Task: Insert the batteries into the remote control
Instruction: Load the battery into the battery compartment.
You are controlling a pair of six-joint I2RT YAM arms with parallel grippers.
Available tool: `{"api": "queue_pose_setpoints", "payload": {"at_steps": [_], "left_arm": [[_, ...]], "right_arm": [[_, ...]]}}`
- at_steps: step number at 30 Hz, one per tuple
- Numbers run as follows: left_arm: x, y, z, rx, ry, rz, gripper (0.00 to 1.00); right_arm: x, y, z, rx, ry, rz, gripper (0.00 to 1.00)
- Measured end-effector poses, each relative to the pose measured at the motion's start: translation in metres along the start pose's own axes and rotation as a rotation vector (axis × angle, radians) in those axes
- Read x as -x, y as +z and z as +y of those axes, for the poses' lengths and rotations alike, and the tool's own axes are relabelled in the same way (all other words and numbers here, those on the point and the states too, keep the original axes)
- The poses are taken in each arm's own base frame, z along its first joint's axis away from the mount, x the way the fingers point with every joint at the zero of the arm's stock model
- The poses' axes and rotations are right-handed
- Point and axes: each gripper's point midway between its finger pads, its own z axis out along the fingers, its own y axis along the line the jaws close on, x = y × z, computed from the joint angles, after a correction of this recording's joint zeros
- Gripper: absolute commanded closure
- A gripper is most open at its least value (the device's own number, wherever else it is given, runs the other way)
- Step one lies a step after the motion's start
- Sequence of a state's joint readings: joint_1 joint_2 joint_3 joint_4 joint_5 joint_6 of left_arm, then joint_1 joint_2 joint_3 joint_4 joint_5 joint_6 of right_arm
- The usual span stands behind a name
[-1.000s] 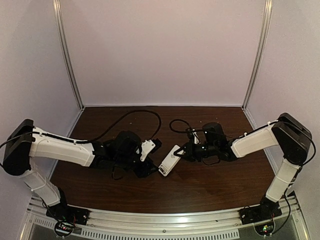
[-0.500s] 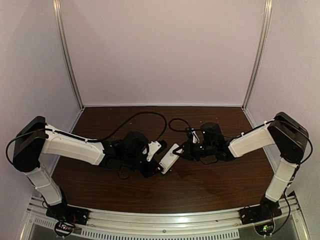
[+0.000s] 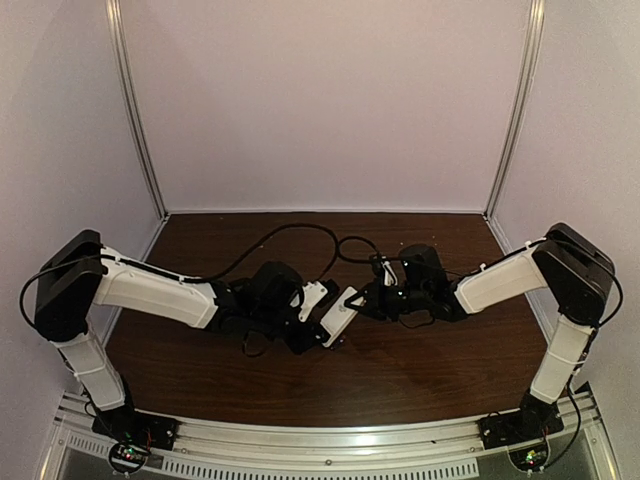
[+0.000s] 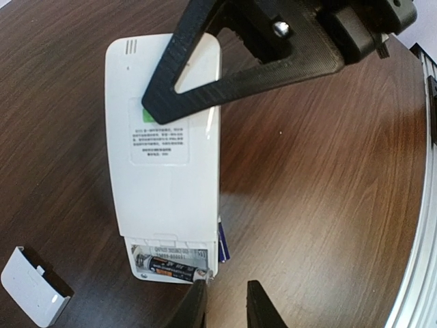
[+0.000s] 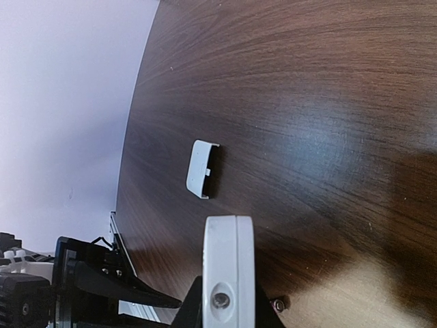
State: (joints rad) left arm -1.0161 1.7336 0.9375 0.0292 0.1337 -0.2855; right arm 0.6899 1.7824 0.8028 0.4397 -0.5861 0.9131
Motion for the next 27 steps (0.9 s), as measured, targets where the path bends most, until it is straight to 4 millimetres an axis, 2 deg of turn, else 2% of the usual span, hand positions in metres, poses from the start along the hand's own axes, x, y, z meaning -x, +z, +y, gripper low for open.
{"api": "queue_pose_setpoints", "payload": {"at_steps": [11, 20, 27], "left_arm": [[-0.009, 0.009, 0.009, 0.019, -0.001, 0.029, 0.79], [-0.008, 0.008, 0.021, 0.044, -0.007, 0.027, 0.8], [-0.011, 0.01, 0.019, 0.026, 0.007, 0.038, 0.79]], "right_arm": [[0.001, 0.004, 0.0, 0.004, 0.013, 0.003, 1.0], [0.002, 0.005, 0.001, 0.008, 0.014, 0.007, 1.0], [0.002, 0.005, 0.001, 0.008, 0.014, 0.007, 1.0]]}}
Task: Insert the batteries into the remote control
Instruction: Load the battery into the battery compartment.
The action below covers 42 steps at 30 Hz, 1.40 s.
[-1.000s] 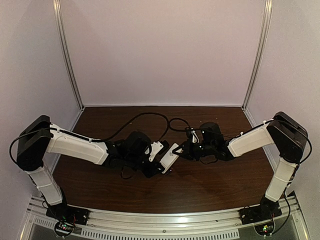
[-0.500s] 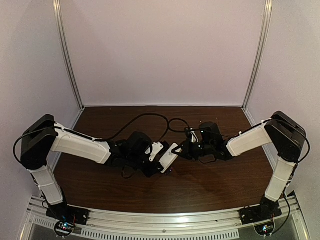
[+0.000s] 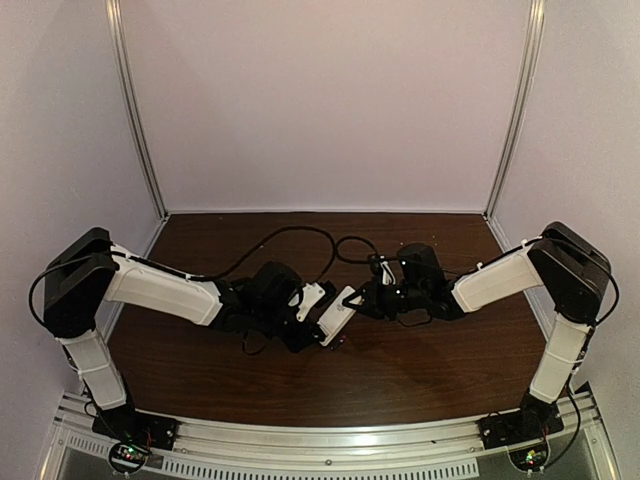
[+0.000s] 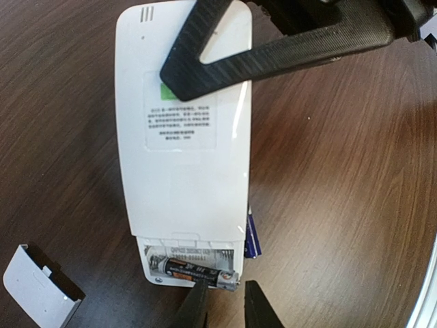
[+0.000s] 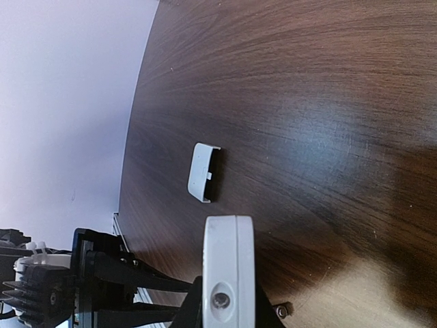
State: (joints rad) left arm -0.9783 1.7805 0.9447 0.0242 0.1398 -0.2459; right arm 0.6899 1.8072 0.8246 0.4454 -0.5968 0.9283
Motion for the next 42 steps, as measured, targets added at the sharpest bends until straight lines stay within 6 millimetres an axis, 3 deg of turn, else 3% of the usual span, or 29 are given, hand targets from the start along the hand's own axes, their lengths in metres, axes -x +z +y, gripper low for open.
{"api": "queue_pose_setpoints", "payload": {"at_steps": [30, 42], "left_arm": [[-0.006, 0.009, 0.006, 0.026, 0.013, 0.042, 0.84], [-0.007, 0.016, 0.011, 0.054, 0.013, 0.06, 0.9]], "right_arm": [[-0.001, 0.001, -0.001, 0.001, 0.02, 0.004, 1.0], [0.003, 0.001, -0.001, -0.002, 0.018, -0.014, 1.0]]}}
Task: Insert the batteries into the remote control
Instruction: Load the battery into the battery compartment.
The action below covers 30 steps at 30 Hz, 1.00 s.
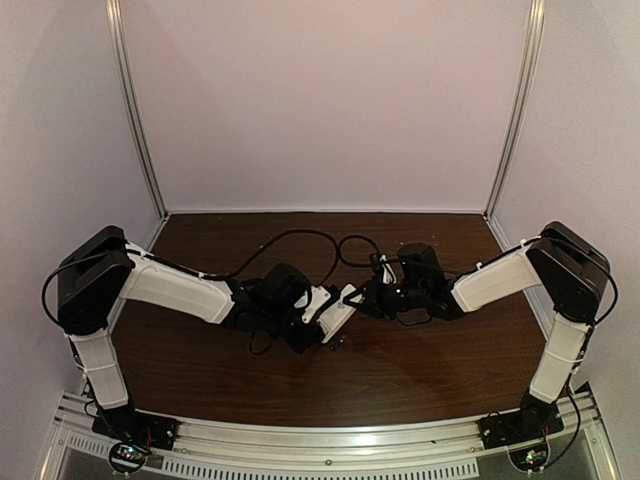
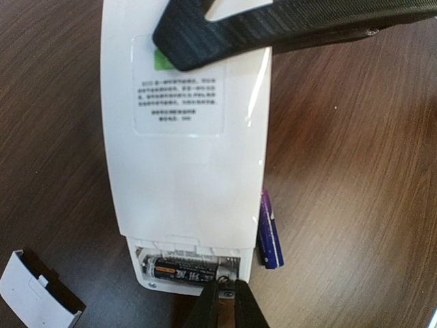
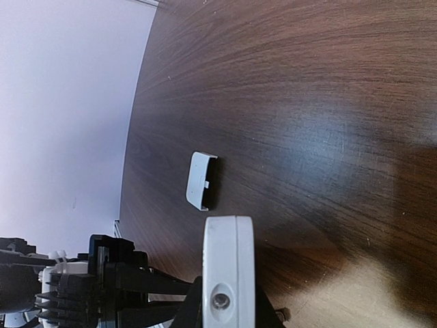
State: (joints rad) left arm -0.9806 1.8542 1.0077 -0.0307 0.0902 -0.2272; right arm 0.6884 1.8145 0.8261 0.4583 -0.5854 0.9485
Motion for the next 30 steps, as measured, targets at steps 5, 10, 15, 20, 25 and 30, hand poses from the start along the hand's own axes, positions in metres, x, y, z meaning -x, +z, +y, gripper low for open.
{"api": "queue_pose_setpoints", "payload": {"at_steps": [5, 10, 15, 20, 25, 30], "left_arm": [[0.0, 0.001, 0.0, -0.009, -0.003, 0.003, 0.92], [-0.001, 0.001, -0.001, -0.037, -0.007, 0.005, 0.94], [-0.003, 0.001, -0.002, -0.053, -0.001, 0.01, 0.92], [-0.007, 0.001, -0.002, -0.082, -0.003, 0.019, 0.8], [-0.013, -0.008, -0.004, -0.1, -0.003, 0.011, 0.76], [0.011, -0.049, -0.006, -0.092, 0.013, -0.11, 0.76]], "right_arm": [[0.001, 0.0, 0.0, -0.001, -0.004, -0.005, 1.0], [0.001, 0.0, 0.0, -0.001, -0.007, -0.005, 1.0], [0.001, 0.0, 0.0, 0.0, -0.011, -0.004, 1.0], [0.001, 0.0, 0.0, 0.0, -0.015, -0.004, 1.0], [-0.002, 0.0, 0.001, 0.004, -0.016, 0.01, 1.0], [0.0, -0.002, -0.001, 0.006, -0.009, 0.017, 1.0]]}}
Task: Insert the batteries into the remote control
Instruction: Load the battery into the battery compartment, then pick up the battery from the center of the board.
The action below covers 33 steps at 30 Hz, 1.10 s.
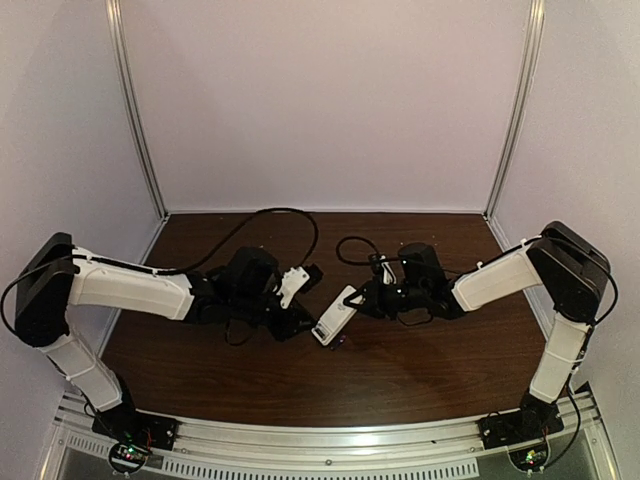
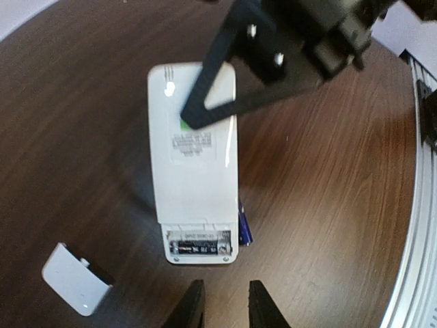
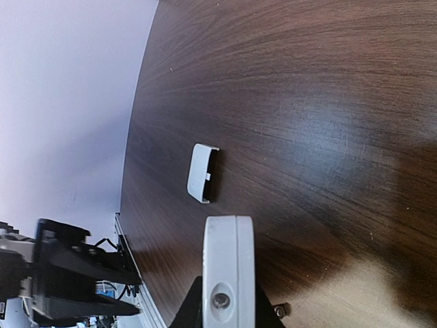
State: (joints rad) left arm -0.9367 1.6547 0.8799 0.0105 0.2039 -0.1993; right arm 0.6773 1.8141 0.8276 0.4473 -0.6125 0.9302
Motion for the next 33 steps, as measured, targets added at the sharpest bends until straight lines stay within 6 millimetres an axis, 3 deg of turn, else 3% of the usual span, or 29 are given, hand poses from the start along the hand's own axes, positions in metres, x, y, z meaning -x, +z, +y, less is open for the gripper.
{"api": "queue_pose_setpoints", "payload": {"at_steps": [3, 6, 13, 17, 23, 28, 33], "left_arm": [[0.035, -0.024, 0.004, 0.027, 0.013, -0.115, 0.76], [0.052, -0.031, 0.011, 0.059, 0.015, -0.163, 0.76], [0.038, -0.018, 0.014, 0.06, 0.01, -0.131, 0.68], [0.028, -0.014, 0.007, 0.043, 0.026, -0.117, 0.66], [0.026, -0.002, 0.0, 0.029, 0.061, -0.092, 0.62], [0.016, 0.016, -0.005, 0.017, 0.075, -0.043, 0.59], [-0.004, 0.028, -0.015, 0.003, 0.103, 0.035, 0.6]], "right_arm": [[0.002, -0.002, -0.002, -0.002, 0.005, -0.002, 1.0], [0.002, -0.002, -0.002, 0.0, 0.006, 0.001, 1.0], [0.012, -0.008, -0.004, 0.0, 0.012, -0.018, 1.0], [0.04, -0.028, -0.004, 0.01, 0.02, -0.089, 1.0], [0.076, -0.066, 0.013, 0.046, -0.013, -0.185, 1.0], [0.081, -0.09, 0.024, 0.056, -0.06, -0.212, 1.0], [0.069, -0.106, 0.015, 0.024, -0.068, -0.203, 1.0]]}}
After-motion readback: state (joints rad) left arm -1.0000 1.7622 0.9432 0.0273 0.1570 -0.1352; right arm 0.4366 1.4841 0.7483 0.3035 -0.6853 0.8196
